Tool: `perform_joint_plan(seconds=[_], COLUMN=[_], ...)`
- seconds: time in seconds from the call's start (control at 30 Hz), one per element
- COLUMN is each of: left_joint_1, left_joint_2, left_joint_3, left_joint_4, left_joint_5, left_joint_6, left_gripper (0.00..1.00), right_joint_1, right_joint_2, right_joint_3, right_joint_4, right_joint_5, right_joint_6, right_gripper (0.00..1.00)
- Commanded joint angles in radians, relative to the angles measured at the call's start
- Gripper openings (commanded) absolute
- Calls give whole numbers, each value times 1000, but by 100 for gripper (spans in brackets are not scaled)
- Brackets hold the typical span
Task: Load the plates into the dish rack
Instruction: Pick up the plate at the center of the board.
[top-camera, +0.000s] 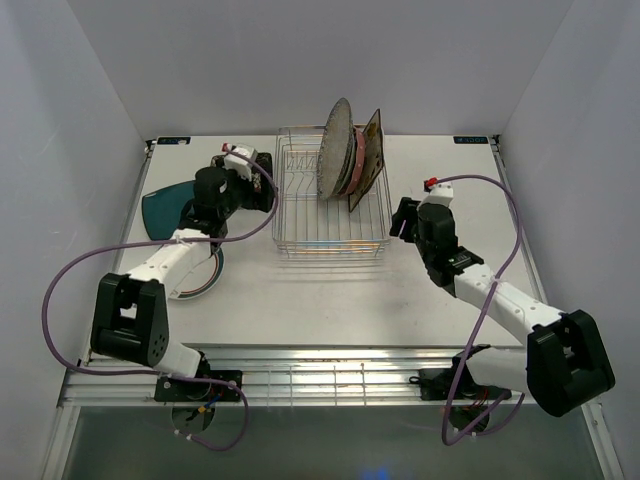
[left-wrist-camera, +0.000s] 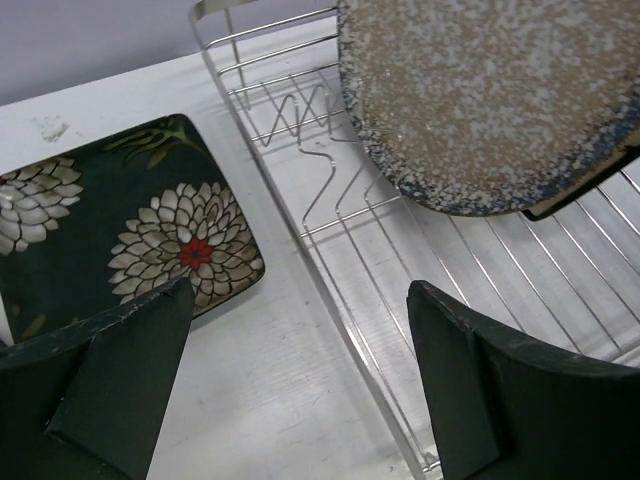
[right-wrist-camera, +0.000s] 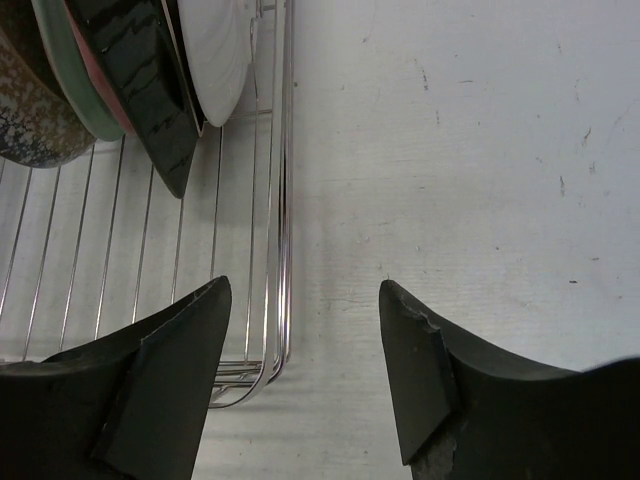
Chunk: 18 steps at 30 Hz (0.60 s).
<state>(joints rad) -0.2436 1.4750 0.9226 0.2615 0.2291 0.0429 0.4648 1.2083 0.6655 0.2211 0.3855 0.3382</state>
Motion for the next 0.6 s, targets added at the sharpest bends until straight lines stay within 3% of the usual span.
perform_joint_plan(seconds=[0.0,0.27,0.57], left_joint_1=[68,219,241], left_joint_2=[-27,93,205], left_joint_3=[28,99,134], left_joint_4=[-22,-60,-65], left_joint_5=[24,85,121], left_joint_6=[-81,-241,-296], left_gripper=[98,98,98], right_joint_1=[-3,-3,-3], right_joint_2=[-48,-115,-119], right_joint_3=[-30,-73,-87], right_joint_4=[64,83,93], right_joint_5=[24,53,59], right_joint_6=[12,9,9], right_gripper=[67,72,73])
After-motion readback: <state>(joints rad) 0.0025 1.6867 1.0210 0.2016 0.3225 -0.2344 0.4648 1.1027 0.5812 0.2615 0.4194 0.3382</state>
